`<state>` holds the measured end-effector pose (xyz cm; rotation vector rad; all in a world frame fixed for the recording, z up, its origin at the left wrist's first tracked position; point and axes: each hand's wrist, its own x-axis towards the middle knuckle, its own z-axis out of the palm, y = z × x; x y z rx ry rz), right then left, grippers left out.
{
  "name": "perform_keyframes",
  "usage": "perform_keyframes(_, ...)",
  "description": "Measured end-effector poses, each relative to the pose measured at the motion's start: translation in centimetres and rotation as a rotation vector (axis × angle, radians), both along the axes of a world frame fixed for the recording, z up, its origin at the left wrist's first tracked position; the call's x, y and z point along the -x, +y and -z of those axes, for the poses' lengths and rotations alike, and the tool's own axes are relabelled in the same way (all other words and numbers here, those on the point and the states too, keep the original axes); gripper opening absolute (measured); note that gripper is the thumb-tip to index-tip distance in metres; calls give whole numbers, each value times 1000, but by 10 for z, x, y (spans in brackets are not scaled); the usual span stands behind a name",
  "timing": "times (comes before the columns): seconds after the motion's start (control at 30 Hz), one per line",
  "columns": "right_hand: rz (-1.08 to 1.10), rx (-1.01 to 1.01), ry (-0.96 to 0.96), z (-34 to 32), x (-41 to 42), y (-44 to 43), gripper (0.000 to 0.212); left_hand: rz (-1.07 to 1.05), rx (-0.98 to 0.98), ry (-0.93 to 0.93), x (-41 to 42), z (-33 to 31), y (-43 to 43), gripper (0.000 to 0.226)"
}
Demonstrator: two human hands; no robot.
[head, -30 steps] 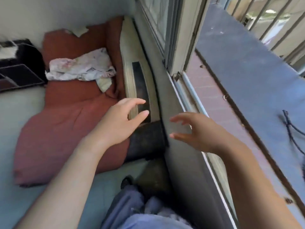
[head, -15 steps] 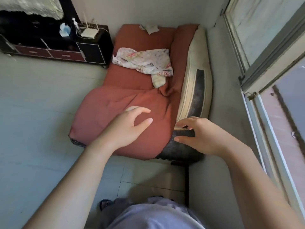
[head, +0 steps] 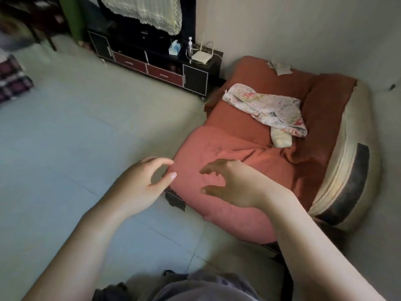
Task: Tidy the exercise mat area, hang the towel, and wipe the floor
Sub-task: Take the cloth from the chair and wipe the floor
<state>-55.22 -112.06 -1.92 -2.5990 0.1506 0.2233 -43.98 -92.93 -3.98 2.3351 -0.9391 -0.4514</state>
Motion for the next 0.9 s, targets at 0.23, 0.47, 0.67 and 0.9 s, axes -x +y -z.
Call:
perform_keyframes(0.23, -241, -55, 23, 8, -120, 63, 47, -262, 0, -5, -68, 2, 87, 35)
perform_keyframes(0.47, -331, -65, 83, 29, -243, 83, 46, -369, -16, 13, -160, 18, 122, 35)
perform_keyframes(0.67, -331, -48, 95, 32, -373, 70, 45, -388, -56, 22, -289, 15, 116, 36)
perform_keyframes(0.9, -333, -24, 83, 24, -514, 62, 42, -468, -33, 54, -415, 6, 119, 35)
